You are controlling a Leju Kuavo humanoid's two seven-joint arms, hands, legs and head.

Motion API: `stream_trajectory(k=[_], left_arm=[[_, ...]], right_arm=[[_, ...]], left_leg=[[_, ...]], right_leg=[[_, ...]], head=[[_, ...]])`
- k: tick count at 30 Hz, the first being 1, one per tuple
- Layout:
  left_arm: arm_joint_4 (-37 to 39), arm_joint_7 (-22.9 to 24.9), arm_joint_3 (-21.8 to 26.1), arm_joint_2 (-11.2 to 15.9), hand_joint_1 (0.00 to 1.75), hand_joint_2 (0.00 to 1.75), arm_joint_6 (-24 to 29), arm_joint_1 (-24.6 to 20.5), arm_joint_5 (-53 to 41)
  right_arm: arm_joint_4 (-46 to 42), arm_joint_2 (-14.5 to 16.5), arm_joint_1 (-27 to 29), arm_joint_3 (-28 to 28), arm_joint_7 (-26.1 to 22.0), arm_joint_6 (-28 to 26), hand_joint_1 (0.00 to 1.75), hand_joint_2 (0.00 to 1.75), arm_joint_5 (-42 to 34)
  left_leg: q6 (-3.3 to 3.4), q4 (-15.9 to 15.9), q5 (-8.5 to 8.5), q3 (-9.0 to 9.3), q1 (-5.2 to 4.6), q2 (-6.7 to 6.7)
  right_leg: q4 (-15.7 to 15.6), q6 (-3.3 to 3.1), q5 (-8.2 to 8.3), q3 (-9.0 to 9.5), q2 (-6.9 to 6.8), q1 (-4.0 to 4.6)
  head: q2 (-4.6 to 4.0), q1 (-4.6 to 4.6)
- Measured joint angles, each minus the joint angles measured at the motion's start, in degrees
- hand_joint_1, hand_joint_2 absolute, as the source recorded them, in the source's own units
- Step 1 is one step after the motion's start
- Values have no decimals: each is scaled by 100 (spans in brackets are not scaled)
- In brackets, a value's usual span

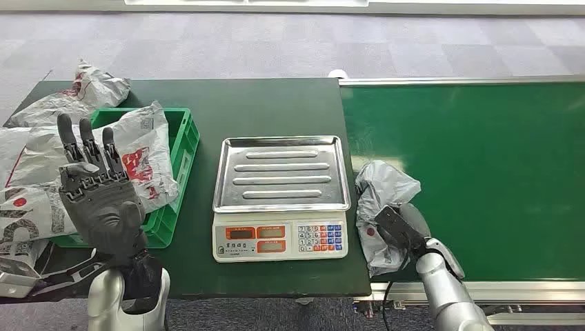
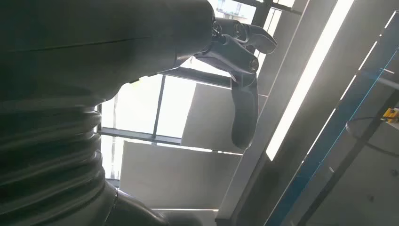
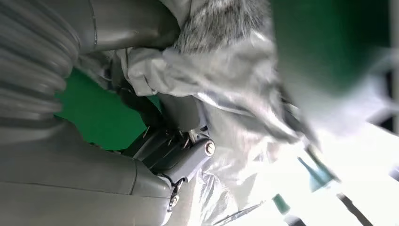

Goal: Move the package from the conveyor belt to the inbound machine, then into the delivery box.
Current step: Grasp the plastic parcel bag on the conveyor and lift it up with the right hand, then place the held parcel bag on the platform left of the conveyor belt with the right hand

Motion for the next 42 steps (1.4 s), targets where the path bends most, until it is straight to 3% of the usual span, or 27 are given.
stream_trajectory(k=[7, 12, 15, 29, 36, 42], left_arm=[[-24, 39, 30, 0, 0, 175, -4, 7, -30], [-24, 64, 32, 0, 0, 175, -2, 6, -43], [-24, 67, 32, 0, 0, 175, 1, 6, -44], [-24, 75, 32, -3, 0, 175, 3, 6, -44], [-27, 157, 31, -17, 0, 175, 22, 2, -65], [56, 223, -76, -29, 0, 175, 62, -79, 4]], right_arm=[[-2897, 324, 749, 683, 547, -268, 175, 175, -250], [-4227, 491, 1052, 849, 632, -923, 175, 175, -47], [-4765, 561, 1157, 930, 731, -992, 175, 175, 39], [-5620, 643, 1379, 1157, 902, -1432, 175, 175, 400], [-5858, 700, 1375, 1309, 1468, -2329, 175, 175, 1131], [-5225, 852, 642, 1804, 1581, -2916, 175, 175, 1066]], left_leg=[[-3, -5, 0, -2, 3, -3], [0, -5, 0, -4, 5, -10], [1, -4, -1, -4, 3, -11], [1, -4, 0, -3, 3, -15], [1, -4, 0, -3, 3, -13], [-1, -4, 2, 5, 3, 9]], right_leg=[[1, -9, -8, -6, -1, 3], [1, -8, -9, -2, -14, -6], [-1, -6, -9, -1, -15, -10], [-1, -5, -10, 2, -20, -5], [0, -5, -10, 2, -20, -6], [1, -10, -3, 3, 5, -3]], head=[[0, -2], [0, -1], [0, -2], [0, -2], [0, -1], [0, -1]])
